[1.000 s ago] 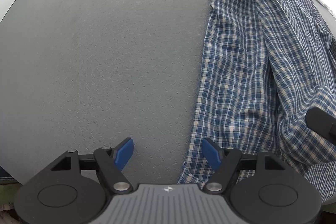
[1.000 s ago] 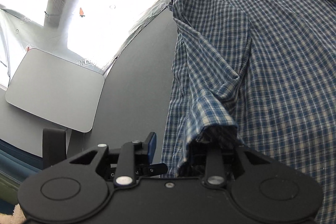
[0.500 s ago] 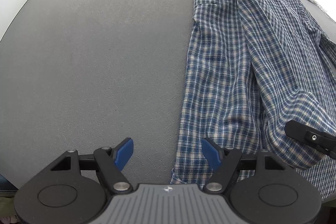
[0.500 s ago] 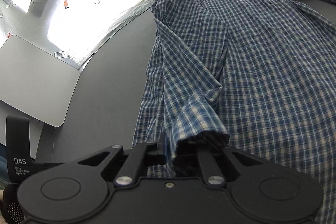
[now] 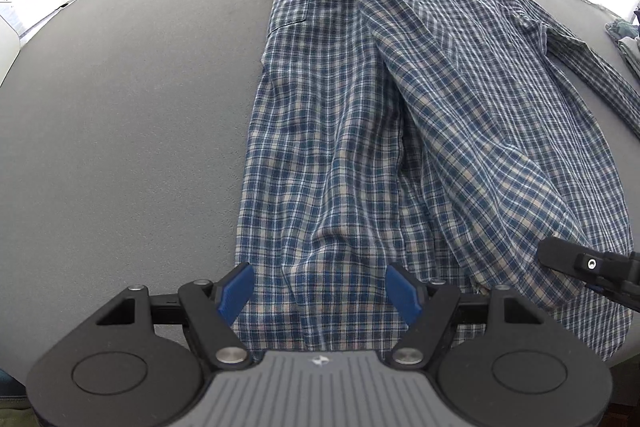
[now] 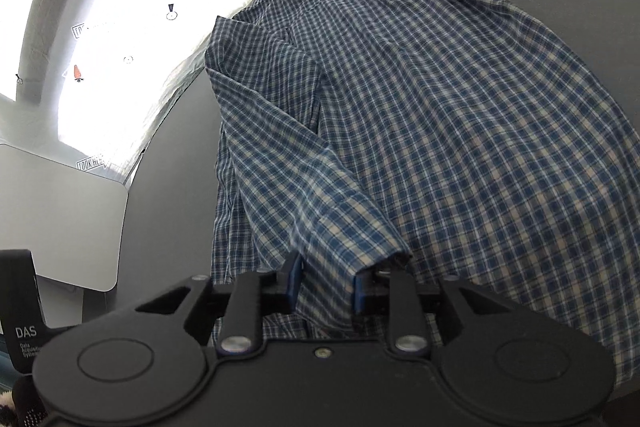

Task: Fold clothes

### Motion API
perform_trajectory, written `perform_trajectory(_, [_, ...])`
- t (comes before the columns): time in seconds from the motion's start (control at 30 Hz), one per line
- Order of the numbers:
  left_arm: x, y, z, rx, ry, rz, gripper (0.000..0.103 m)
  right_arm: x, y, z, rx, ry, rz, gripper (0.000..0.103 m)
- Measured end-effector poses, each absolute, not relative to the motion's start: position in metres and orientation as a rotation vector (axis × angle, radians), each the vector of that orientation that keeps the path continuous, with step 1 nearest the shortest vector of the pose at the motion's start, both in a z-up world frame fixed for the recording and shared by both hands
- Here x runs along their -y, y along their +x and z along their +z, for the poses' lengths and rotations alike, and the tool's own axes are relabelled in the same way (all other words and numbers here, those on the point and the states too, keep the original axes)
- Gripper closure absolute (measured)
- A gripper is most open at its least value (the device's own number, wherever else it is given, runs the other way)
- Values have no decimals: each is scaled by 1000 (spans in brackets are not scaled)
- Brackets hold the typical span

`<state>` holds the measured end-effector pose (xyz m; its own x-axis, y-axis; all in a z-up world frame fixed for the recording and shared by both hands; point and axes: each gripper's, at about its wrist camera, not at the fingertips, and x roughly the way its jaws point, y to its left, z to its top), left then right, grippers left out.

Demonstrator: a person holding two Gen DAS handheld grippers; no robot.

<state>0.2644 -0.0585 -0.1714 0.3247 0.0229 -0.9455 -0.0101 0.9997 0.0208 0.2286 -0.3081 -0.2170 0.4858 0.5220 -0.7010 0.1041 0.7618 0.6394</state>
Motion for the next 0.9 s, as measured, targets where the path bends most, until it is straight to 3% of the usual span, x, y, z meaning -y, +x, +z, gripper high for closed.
perform_trajectory(0.23, [102,250,-151,-1235,38,-26,30,344,226,-217,-1049,707,242,76])
perform_trajectory(0.9, [206,243,-158,-1138,159,-113,30,426,240,-235,-1079,787,170,77])
